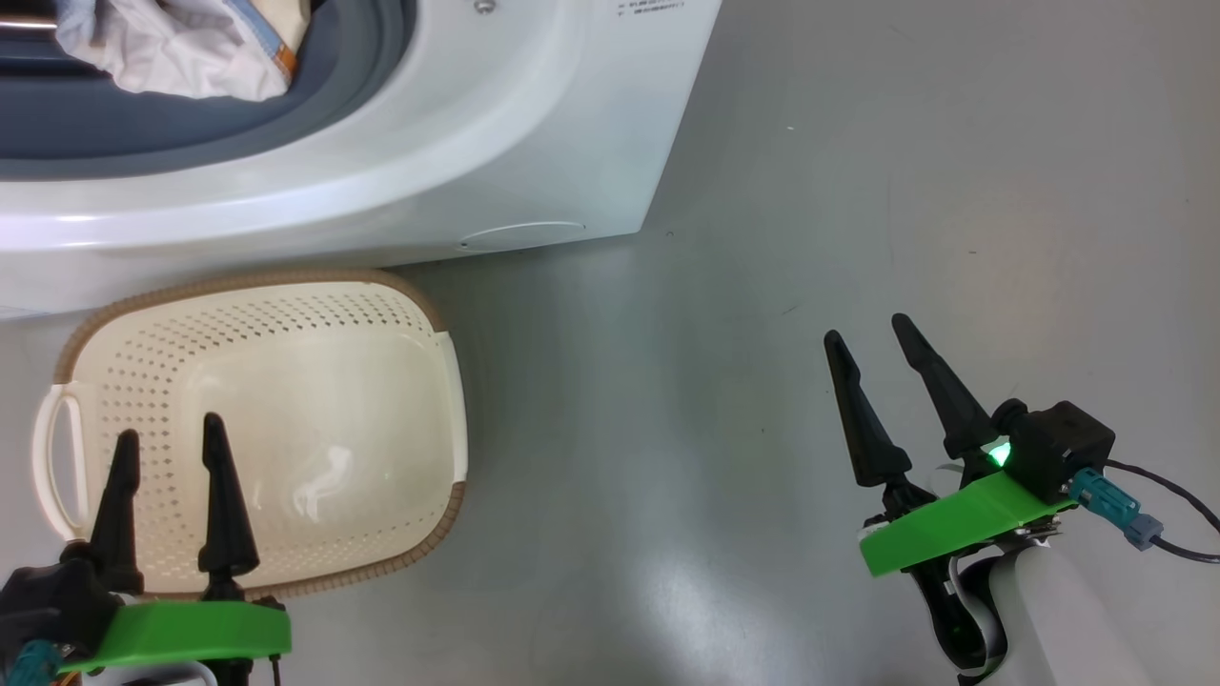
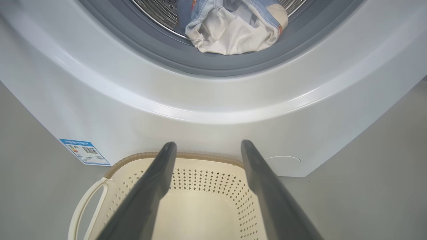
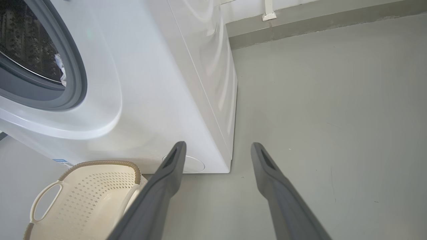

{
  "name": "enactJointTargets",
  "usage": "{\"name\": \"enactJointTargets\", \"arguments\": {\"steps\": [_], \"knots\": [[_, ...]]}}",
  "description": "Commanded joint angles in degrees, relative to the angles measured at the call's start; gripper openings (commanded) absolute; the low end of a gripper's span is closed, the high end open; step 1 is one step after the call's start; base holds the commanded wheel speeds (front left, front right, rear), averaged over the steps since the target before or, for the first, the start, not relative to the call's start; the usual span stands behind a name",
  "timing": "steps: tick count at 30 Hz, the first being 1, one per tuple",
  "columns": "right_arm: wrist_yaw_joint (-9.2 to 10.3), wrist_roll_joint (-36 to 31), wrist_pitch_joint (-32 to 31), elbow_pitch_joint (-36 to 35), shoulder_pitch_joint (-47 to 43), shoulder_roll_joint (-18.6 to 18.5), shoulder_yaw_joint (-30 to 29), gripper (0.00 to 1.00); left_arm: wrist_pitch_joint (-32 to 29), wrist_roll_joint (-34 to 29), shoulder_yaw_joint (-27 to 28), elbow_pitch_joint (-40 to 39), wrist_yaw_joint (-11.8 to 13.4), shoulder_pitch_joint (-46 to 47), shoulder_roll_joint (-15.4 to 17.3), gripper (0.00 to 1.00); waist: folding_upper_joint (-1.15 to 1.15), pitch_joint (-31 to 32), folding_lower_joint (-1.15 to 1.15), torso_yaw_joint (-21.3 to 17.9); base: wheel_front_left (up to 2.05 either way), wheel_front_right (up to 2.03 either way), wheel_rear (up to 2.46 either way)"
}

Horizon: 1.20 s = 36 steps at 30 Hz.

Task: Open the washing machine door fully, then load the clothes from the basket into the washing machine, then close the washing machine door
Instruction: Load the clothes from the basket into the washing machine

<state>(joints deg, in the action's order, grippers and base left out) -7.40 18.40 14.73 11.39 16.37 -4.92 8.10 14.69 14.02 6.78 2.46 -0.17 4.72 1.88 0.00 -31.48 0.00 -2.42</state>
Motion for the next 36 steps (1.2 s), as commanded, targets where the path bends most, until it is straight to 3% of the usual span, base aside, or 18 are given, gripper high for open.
{"name": "enactJointTargets", "arguments": {"steps": [1,10,18,26,36], "knots": [[-0.09,0.6,0.3,-1.4,-1.1,0.1,1.2,1.0,0.3,0.4,1.5,-1.5,0.6,-1.0,1.0,1.0,0.0,0.1,0.0,0.1,0.0,0.0,0.0],[-0.09,0.6,0.3,-1.3,-1.1,0.2,1.4,1.0,0.3,-0.5,1.4,-1.5,-0.3,3.6,1.1,1.0,0.0,0.2,0.0,0.1,0.0,0.0,0.0],[-0.09,0.7,0.3,-1.0,-1.0,0.4,1.9,1.0,0.0,0.4,2.5,1.4,-2.0,13.5,3.3,1.0,0.0,0.7,0.0,-0.6,0.0,0.0,0.0],[-0.09,0.8,0.3,-0.7,-0.9,0.7,2.5,1.0,-5.7,0.4,0.7,7.8,-2.9,25.5,7.0,1.0,0.0,0.9,0.0,-1.8,0.0,0.0,0.0],[-0.09,1.0,0.3,-0.8,-0.9,1.1,2.6,1.0,-14.0,3.2,-0.8,17.7,-3.2,37.9,7.3,1.0,0.0,0.3,0.0,-2.9,0.0,0.0,0.0]]}}
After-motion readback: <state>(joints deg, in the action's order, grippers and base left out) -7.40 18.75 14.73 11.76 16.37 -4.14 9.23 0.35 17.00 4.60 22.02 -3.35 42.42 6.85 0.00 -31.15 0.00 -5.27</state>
